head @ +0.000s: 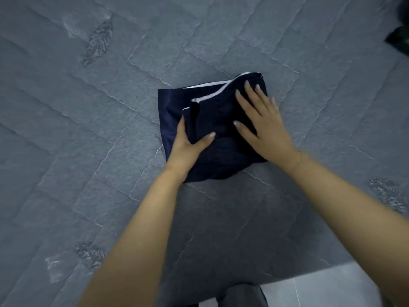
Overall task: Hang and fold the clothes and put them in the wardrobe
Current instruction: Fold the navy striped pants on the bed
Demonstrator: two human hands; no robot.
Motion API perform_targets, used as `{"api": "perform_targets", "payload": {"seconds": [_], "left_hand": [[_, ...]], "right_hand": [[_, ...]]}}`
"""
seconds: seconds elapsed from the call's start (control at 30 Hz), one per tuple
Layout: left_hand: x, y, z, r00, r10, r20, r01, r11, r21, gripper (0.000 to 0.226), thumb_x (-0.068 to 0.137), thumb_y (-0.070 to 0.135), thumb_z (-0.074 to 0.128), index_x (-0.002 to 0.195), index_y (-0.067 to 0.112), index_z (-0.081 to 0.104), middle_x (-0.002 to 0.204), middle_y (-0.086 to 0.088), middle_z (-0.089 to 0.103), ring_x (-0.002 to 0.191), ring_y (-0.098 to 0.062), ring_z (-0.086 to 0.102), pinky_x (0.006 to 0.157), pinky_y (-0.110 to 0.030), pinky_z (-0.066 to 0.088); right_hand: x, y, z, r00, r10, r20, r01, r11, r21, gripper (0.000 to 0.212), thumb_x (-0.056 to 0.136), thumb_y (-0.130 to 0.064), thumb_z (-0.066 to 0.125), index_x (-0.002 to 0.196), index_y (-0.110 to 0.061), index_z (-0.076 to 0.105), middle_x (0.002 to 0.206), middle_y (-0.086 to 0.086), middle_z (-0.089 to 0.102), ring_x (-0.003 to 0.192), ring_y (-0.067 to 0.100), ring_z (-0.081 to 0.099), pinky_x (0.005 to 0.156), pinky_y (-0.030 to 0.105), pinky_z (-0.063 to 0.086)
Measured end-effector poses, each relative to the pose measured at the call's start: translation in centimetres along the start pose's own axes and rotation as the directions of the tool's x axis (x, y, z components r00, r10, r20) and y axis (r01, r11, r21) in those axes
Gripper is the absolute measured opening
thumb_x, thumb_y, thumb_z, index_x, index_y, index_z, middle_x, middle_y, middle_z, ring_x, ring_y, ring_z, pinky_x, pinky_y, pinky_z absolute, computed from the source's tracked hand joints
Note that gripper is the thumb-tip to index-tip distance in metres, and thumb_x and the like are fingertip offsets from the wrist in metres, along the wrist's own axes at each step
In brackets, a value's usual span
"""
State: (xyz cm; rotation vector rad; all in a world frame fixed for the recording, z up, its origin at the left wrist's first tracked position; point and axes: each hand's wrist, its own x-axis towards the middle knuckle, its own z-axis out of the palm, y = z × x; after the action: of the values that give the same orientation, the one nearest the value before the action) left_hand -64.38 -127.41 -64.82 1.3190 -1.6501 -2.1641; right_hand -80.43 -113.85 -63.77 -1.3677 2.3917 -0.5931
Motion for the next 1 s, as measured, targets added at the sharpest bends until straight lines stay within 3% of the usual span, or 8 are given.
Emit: {"api": "perform_targets", "payload": {"seconds": [0.17, 0.37, 0.53, 0.63, 0.7, 0.73, 0.9, 1.0], "left_hand": [[0.0, -0.2, -7.4, 0.995, -0.078, -0.064, 0.076, 0.997, -0.033, 0.065, 0.084, 0.019, 0.075, 0.141, 0.019, 0.043, 0.126, 0.003, 0.065, 0.113, -0.013, 0.064, 0.083, -0.021, 0.055], [-0.1, -2.8, -6.6, 0.945, -0.094, -0.313, 0.219, 0.894, 0.392, 0.078, 0.084, 0.04, 0.073, 0.147, 0.02, 0.032, 0.132, 0.0, 0.032, 0.118, -0.009, 0.037, 0.108, -0.022, 0.027], [-4.6, -3.8, -3.9, 0.734, -0.316, -0.602, 0.238, 0.949, -0.209, 0.077, 0.079, 0.035, 0.079, 0.138, 0.011, 0.036, 0.117, 0.005, 0.05, 0.099, -0.002, 0.052, 0.089, -0.015, 0.043], [-7.8, -5.5, -1.6, 0.594, -0.757, -0.272, 0.433, 0.586, -0.684, 0.066, 0.072, 0.045, 0.081, 0.123, 0.018, 0.049, 0.114, 0.004, 0.05, 0.103, -0.011, 0.051, 0.086, -0.034, 0.047], [-8.9, -5.7, 0.6, 0.611, -0.781, 0.129, 0.507, 0.261, -0.821, 0.067, 0.064, 0.048, 0.083, 0.114, 0.015, 0.052, 0.118, -0.002, 0.052, 0.108, -0.018, 0.051, 0.088, -0.048, 0.05], [-9.3, -5.7, 1.9, 0.652, -0.73, 0.203, 0.507, 0.222, -0.833, 0.067, 0.063, 0.047, 0.083, 0.115, 0.019, 0.051, 0.123, -0.004, 0.052, 0.112, -0.019, 0.051, 0.093, -0.051, 0.048], [-7.0, -3.5, 6.7, 0.82, -0.57, 0.055, 0.374, 0.459, -0.806, 0.09, 0.066, 0.048, 0.085, 0.141, 0.026, 0.039, 0.14, 0.006, 0.051, 0.124, -0.01, 0.05, 0.113, -0.038, 0.036], [-4.1, -2.8, 7.3, 0.773, -0.619, -0.136, 0.295, 0.542, -0.787, 0.092, 0.073, 0.043, 0.083, 0.146, 0.021, 0.031, 0.142, 0.002, 0.048, 0.125, -0.016, 0.05, 0.112, -0.037, 0.037]], "right_hand": [[4.8, -0.1, 4.1, 0.963, -0.017, 0.268, 0.077, 0.973, -0.215, 0.066, 0.099, -0.061, 0.021, 0.156, -0.034, 0.001, 0.164, -0.01, -0.007, 0.15, 0.017, -0.01, 0.115, 0.065, -0.005], [3.9, 0.2, 6.9, 0.958, 0.007, 0.285, 0.097, 0.932, -0.349, 0.068, 0.1, -0.059, 0.017, 0.156, -0.027, -0.006, 0.163, -0.005, -0.012, 0.15, 0.019, -0.013, 0.116, 0.063, -0.005], [5.3, -1.2, 4.1, 0.985, -0.156, 0.07, 0.169, 0.942, -0.291, 0.057, 0.097, -0.041, 0.046, 0.147, -0.014, 0.039, 0.154, 0.01, 0.033, 0.144, 0.029, 0.027, 0.12, 0.052, 0.01], [8.9, -1.9, 1.5, 0.965, -0.233, 0.122, 0.254, 0.947, -0.196, 0.061, 0.092, -0.042, 0.058, 0.144, -0.015, 0.042, 0.146, 0.01, 0.042, 0.134, 0.029, 0.038, 0.116, 0.043, 0.016], [12.0, -2.3, 0.6, 0.915, -0.146, 0.375, 0.232, 0.953, -0.195, 0.074, 0.088, -0.052, 0.062, 0.149, -0.021, 0.034, 0.15, 0.003, 0.037, 0.138, 0.024, 0.034, 0.118, 0.043, 0.005], [13.2, -2.6, 0.3, 0.868, -0.079, 0.489, 0.193, 0.963, -0.187, 0.078, 0.084, -0.055, 0.065, 0.148, -0.023, 0.034, 0.149, 0.001, 0.038, 0.138, 0.023, 0.034, 0.118, 0.043, 0.006], [15.3, -3.0, 1.2, 0.783, 0.104, 0.613, -0.034, 0.992, -0.125, 0.077, 0.074, -0.058, 0.075, 0.136, -0.019, 0.05, 0.135, 0.004, 0.053, 0.121, 0.024, 0.05, 0.106, 0.038, 0.04], [14.3, -3.0, 1.1, 0.745, 0.157, 0.648, -0.197, 0.98, -0.011, 0.079, 0.07, -0.066, 0.074, 0.135, -0.027, 0.051, 0.133, -0.006, 0.054, 0.118, 0.017, 0.051, 0.103, 0.03, 0.04]]}}
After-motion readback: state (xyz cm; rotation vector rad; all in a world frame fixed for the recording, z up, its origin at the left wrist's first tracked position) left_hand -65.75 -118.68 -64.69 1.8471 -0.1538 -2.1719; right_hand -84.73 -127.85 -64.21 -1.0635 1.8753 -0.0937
